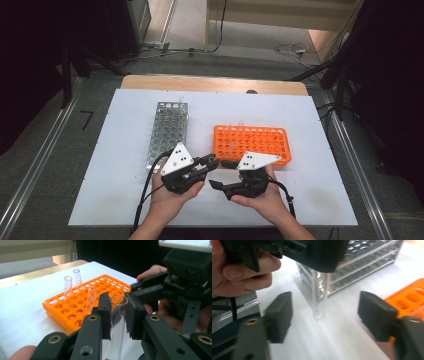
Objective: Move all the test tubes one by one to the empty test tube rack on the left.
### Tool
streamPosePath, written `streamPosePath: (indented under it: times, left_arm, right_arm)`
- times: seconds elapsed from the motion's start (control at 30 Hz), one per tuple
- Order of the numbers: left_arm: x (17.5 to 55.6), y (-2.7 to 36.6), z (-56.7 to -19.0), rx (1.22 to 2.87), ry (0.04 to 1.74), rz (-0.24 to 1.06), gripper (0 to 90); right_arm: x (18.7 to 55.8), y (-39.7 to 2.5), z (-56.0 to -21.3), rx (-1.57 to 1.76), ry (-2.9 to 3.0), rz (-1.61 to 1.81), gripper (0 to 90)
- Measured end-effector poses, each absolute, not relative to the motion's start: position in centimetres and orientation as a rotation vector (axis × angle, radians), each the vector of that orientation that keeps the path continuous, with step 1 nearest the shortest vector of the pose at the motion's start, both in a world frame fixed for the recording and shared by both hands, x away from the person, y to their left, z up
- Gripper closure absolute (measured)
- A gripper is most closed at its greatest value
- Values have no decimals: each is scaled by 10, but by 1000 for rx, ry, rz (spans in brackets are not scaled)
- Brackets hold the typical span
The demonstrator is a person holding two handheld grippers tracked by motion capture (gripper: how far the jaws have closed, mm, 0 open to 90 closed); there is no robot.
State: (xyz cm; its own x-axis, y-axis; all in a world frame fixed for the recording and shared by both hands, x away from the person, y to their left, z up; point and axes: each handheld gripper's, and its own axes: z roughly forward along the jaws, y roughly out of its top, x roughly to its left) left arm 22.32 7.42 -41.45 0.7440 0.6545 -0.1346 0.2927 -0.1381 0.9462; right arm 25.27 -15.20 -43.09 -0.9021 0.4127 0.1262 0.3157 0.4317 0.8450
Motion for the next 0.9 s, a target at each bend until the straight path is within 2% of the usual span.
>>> streamPosePath:
  times: [0.1,0.23,0.9]
  left_arm:
    - [225,78,-414,1718,760,374,758]
    - [227,83,-414,1719,770,386,758]
    - [243,116,-407,1682,856,428,758]
  right_arm:
    - [253,-161,-429,683,2533,1474,80]
    - [252,-176,-427,692,2521,1509,0]
    - [244,-264,-426,814,2380,1498,0]
